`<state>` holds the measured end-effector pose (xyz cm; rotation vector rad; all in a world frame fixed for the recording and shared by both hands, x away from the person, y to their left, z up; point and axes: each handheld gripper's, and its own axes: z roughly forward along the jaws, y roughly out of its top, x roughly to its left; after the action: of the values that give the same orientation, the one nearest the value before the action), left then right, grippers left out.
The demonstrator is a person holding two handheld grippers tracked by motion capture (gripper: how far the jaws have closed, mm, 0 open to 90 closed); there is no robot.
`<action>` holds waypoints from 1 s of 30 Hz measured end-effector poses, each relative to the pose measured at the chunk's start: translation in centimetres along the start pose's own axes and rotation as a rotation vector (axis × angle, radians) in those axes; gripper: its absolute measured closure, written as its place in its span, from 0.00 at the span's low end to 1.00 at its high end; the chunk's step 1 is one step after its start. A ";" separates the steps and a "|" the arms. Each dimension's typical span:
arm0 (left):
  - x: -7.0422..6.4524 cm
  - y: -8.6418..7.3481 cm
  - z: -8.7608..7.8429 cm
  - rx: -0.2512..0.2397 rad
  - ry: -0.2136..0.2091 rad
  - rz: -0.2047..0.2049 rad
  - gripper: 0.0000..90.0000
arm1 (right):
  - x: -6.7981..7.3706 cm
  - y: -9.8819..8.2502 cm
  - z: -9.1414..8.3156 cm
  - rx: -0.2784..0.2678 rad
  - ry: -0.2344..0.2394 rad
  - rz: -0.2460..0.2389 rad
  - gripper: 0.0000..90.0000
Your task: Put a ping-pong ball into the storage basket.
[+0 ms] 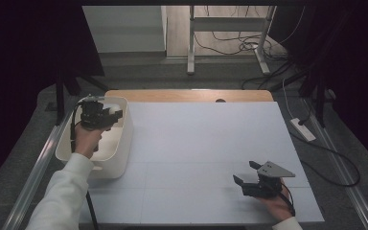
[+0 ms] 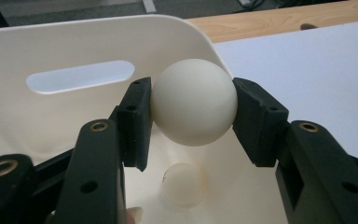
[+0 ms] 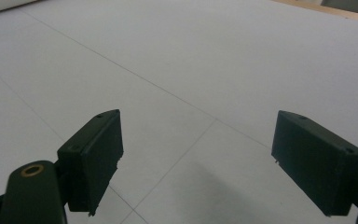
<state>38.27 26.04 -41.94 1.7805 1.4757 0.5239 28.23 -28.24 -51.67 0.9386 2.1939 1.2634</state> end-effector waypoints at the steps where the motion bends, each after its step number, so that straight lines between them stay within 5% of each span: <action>1: 0.0 0.0 0.0 0.000 0.000 0.000 0.56 | 0.0 0.0 0.0 0.000 0.000 0.000 0.18; 13: 0.1 -0.1 -0.5 -0.027 0.000 -0.009 0.52 | 0.0 0.0 0.0 0.001 0.000 -0.001 0.18; 18: -0.3 0.0 -0.9 -0.049 0.014 -0.013 0.28 | 0.0 0.0 0.0 0.002 0.000 -0.002 0.18; 30: -2.5 0.1 -2.1 -0.076 -0.101 0.056 0.20 | 0.0 0.0 0.1 0.002 0.002 0.000 0.18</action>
<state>36.22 24.28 -40.22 1.7671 1.3231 0.5043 28.27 -28.23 -51.72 0.9381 2.1974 1.2629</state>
